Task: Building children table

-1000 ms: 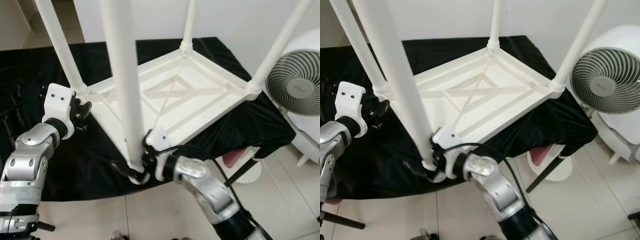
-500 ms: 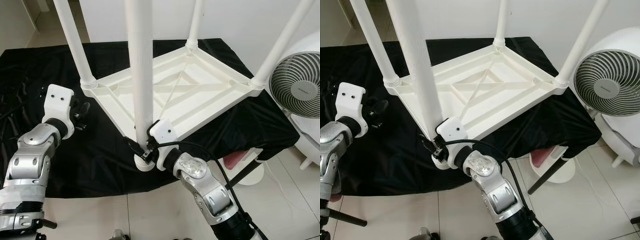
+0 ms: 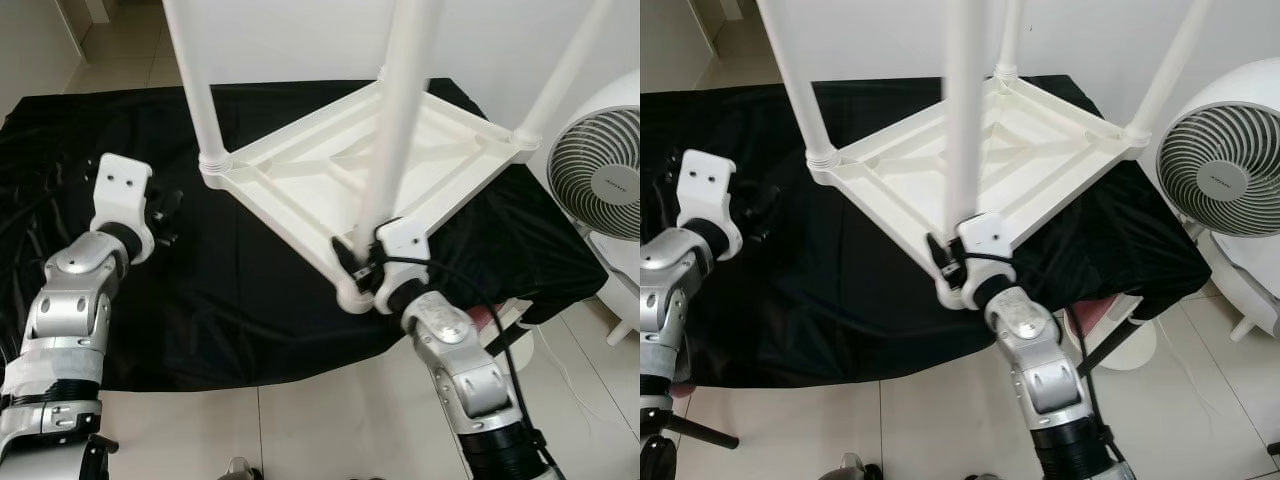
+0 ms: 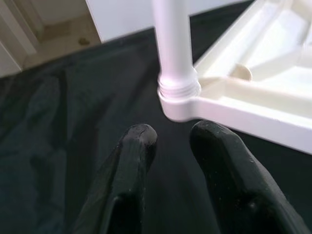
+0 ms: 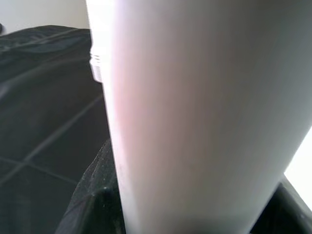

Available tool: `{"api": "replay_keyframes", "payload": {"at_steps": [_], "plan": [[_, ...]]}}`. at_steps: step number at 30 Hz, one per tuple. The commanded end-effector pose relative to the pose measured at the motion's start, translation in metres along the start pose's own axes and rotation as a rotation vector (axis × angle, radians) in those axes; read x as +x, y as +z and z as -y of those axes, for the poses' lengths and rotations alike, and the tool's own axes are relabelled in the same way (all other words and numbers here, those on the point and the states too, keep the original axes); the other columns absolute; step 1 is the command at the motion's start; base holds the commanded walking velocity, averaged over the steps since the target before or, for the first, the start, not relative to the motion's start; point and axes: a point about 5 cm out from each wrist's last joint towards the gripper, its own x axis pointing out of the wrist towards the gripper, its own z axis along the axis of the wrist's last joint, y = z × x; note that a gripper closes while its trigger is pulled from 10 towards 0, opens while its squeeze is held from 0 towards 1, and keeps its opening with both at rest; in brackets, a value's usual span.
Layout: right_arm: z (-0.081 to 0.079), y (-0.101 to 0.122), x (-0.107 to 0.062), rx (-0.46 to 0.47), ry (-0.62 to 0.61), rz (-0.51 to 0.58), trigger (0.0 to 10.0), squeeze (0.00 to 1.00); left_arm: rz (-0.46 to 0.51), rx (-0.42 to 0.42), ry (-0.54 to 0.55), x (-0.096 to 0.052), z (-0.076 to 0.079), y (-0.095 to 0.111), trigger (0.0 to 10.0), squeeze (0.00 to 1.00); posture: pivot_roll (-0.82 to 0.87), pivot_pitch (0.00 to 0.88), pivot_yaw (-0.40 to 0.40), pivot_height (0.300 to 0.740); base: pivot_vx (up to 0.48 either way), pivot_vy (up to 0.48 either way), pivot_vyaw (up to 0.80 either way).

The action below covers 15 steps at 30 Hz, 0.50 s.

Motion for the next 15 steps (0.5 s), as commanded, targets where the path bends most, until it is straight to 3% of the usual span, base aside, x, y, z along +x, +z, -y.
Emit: {"api": "replay_keyframes", "payload": {"at_steps": [1,2,6,9,10,11,15], "plan": [[0.01,0.0,-0.003,-0.06,-0.057,-0.013,10.0,0.0,-0.002,-0.005,0.232,0.001,-0.012,-0.002,10.0,0.0,-0.05,0.123,0.022,0.74,0.0,0.0,0.0],[0.002,-0.002,-0.009,-0.053,0.034,-0.016,10.0,0.0,0.014,-0.009,0.231,0.011,-0.013,0.004,10.0,1.0,-0.05,0.127,0.02,0.74,0.0,0.0,0.0],[-0.016,-0.005,-0.019,-0.056,0.216,-0.04,10.0,0.0,0.028,-0.013,0.22,0.023,-0.013,0.011,10.0,1.0,-0.05,0.132,0.019,0.74,0.0,0.0,0.0],[-0.02,-0.007,-0.022,-0.065,0.263,-0.05,10.0,0.0,0.03,-0.014,0.219,0.026,-0.013,0.013,10.0,1.0,-0.05,0.134,0.019,0.74,0.0,0.0,0.0],[-0.025,-0.009,-0.03,-0.071,0.33,-0.067,10.0,0.0,0.04,-0.007,0.212,0.033,-0.012,0.017,10.0,1.0,-0.05,0.135,0.019,0.74,0.0,0.0,0.0],[-0.027,-0.011,-0.036,-0.083,0.364,-0.078,10.0,0.0,0.048,-0.003,0.205,0.038,-0.01,0.021,10.0,0.0,-0.05,0.135,0.019,0.74,0.0,0.0,0.0],[-0.025,-0.011,-0.045,-0.085,0.384,-0.092,10.0,0.0,0.061,0.002,0.213,0.048,-0.009,0.028,10.0,0.0,-0.06,0.137,0.022,0.74,0.0,0.0,0.0]]}}
